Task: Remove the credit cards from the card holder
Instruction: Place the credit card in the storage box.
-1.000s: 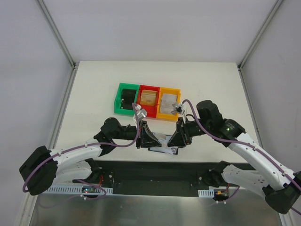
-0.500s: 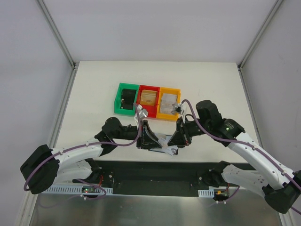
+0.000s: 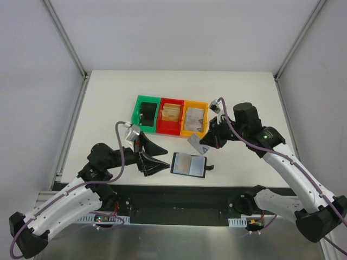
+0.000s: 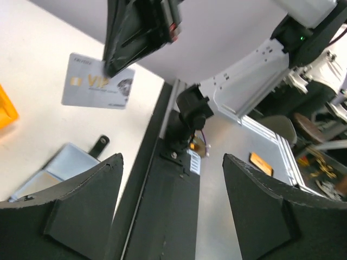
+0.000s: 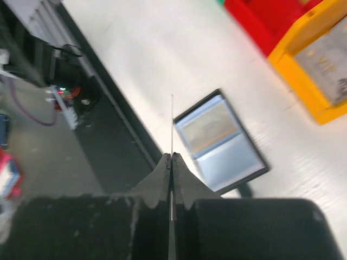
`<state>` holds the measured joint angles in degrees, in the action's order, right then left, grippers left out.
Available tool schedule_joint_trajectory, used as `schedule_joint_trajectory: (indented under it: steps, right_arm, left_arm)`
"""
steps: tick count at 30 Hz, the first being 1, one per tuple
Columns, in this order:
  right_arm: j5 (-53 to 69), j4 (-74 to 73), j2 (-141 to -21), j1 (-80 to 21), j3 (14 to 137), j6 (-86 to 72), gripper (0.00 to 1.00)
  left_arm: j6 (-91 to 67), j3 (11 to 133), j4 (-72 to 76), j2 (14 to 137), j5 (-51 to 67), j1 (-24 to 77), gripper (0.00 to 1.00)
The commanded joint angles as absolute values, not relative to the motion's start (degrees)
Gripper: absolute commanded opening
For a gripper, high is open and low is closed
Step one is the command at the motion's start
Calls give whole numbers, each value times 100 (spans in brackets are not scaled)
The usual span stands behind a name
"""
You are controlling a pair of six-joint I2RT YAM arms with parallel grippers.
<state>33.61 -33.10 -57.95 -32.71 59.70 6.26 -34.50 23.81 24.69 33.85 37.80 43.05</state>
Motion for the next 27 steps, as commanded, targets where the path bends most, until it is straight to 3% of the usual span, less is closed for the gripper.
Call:
schedule_joint_trajectory:
  steps: [1, 8, 13, 27]
  right_arm:
    - [2795, -2244, -5854, -3208, 5714, 1851, 0]
    - [3225, -1977, -6976, -2971, 6327, 3944, 0]
    - [2665, -2356, -8023, -2953, 6864, 5140, 0]
    - [2505, -1741, -9078, -2549, 7014, 5836, 0]
  left_arm:
    - [-2953, 2575, 1328, 2699, 2866, 4280, 74]
    - [-3015, 2522, 1292, 2909, 2900, 4272, 72]
    - [-2997, 2522, 1196, 2936, 3094, 4280, 71]
    - [-2936, 2531, 984, 3023, 3129, 4280, 69]
